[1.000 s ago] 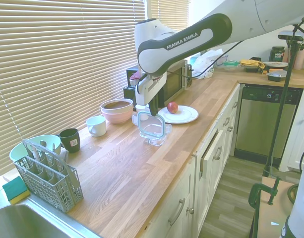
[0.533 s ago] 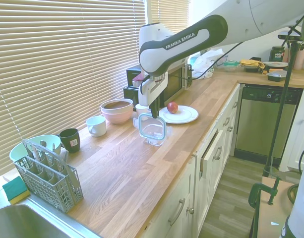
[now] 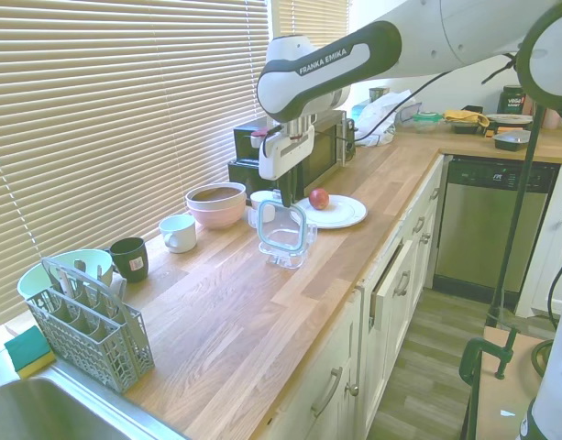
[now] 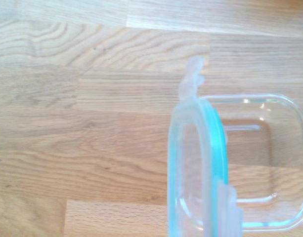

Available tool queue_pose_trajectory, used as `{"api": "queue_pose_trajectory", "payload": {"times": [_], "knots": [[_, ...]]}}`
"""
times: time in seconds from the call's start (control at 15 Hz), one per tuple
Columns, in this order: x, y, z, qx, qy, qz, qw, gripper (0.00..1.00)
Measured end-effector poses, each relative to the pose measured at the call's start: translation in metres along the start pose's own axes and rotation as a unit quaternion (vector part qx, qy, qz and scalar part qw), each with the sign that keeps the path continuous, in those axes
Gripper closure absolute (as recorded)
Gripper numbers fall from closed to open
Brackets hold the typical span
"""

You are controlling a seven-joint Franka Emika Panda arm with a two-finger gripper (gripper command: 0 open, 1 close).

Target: Cover the lid of the food container

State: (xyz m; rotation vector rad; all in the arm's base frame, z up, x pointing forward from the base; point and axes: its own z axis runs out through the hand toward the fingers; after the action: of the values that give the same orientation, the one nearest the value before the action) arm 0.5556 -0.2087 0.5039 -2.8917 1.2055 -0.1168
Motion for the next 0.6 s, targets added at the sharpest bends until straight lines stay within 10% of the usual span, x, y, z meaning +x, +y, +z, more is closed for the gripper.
{"api": "queue_pose_trajectory", "payload": {"times": [0.6], "knots": [[0.054, 0.031, 0.019, 0.008, -0.038, -0.005, 0.9992, 1.00]]}}
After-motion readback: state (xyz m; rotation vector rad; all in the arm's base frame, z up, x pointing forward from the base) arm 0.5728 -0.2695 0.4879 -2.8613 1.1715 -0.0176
